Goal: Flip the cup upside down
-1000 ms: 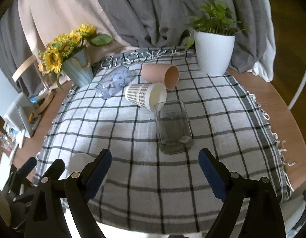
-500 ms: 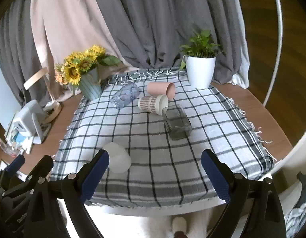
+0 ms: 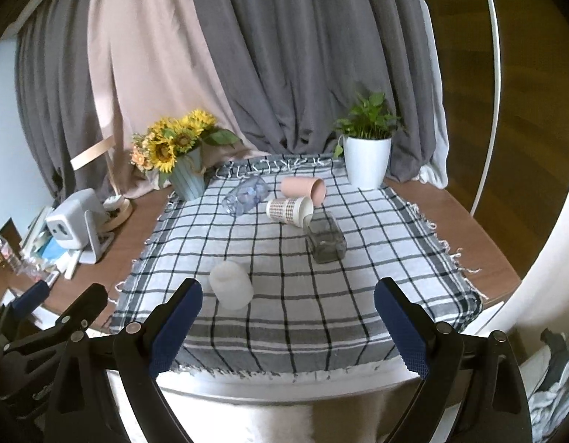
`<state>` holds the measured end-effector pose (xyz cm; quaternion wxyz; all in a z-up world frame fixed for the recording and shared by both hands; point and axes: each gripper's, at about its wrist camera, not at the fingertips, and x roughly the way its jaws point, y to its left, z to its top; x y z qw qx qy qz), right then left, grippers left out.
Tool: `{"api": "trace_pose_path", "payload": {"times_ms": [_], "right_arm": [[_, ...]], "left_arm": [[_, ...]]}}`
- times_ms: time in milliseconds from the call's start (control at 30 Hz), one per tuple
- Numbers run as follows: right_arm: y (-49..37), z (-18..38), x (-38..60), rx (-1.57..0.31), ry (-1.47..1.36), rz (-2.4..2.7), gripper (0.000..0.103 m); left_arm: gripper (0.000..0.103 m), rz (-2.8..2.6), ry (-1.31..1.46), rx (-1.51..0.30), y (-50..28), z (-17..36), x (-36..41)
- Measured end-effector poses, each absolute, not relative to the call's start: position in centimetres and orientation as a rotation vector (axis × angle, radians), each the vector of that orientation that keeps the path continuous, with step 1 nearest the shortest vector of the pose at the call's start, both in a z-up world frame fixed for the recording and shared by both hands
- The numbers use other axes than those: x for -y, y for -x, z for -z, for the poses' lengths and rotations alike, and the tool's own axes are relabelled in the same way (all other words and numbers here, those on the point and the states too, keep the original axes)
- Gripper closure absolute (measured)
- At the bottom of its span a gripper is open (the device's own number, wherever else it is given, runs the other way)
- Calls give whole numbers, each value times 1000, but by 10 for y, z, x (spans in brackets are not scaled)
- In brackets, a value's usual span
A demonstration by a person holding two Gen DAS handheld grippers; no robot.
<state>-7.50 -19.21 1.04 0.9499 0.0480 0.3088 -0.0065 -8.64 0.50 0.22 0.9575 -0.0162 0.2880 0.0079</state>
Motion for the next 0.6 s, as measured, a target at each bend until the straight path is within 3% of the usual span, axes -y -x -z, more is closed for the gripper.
{"api": "trace_pose_path", "payload": {"times_ms": [600], "right_arm": [[122, -26, 206, -562, -97, 18, 8]], "left_arm": [[0, -5, 13, -510, 124, -19, 4]]}}
